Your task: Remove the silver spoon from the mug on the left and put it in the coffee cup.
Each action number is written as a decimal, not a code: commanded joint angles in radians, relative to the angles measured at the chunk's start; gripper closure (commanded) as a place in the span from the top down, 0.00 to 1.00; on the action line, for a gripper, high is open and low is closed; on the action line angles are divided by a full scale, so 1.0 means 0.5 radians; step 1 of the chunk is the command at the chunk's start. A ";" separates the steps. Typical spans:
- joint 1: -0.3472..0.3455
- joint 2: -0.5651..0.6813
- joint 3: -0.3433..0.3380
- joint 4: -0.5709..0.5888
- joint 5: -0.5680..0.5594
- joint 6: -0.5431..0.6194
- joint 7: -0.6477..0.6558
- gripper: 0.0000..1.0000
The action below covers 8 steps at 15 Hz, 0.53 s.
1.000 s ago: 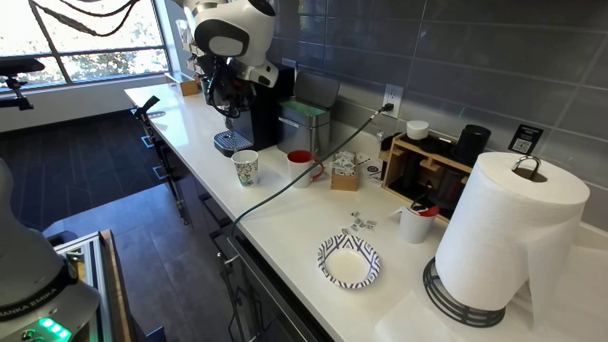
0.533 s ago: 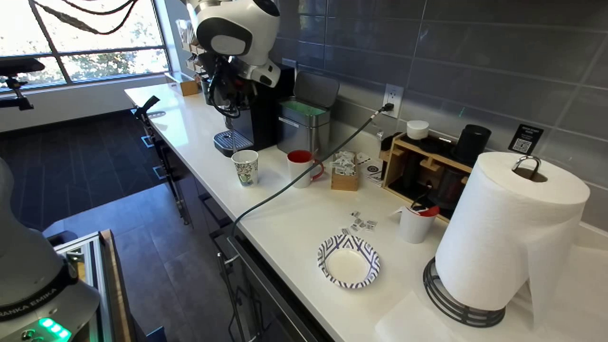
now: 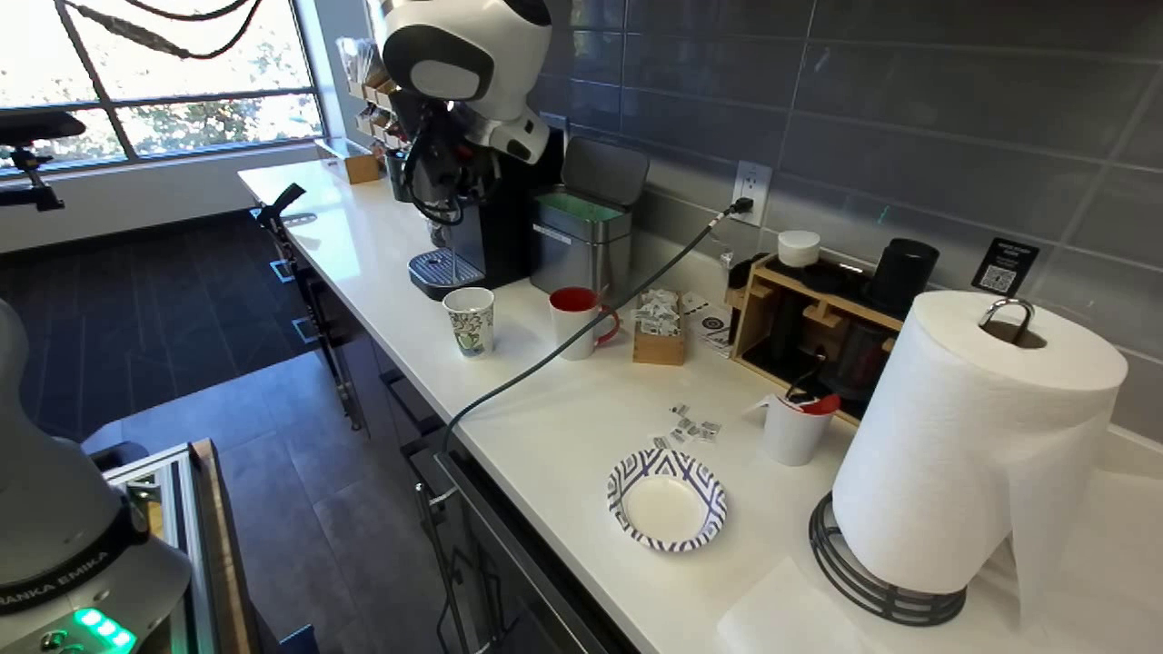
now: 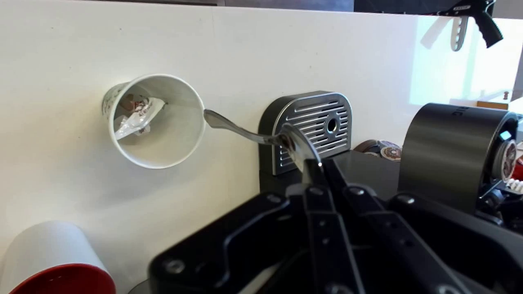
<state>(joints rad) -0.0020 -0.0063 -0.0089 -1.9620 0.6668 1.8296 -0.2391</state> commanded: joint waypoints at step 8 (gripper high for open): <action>0.019 0.006 0.033 -0.046 -0.159 0.255 0.088 0.01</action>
<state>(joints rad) -0.0053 -0.0020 -0.0044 -1.9680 0.6357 1.8966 -0.2304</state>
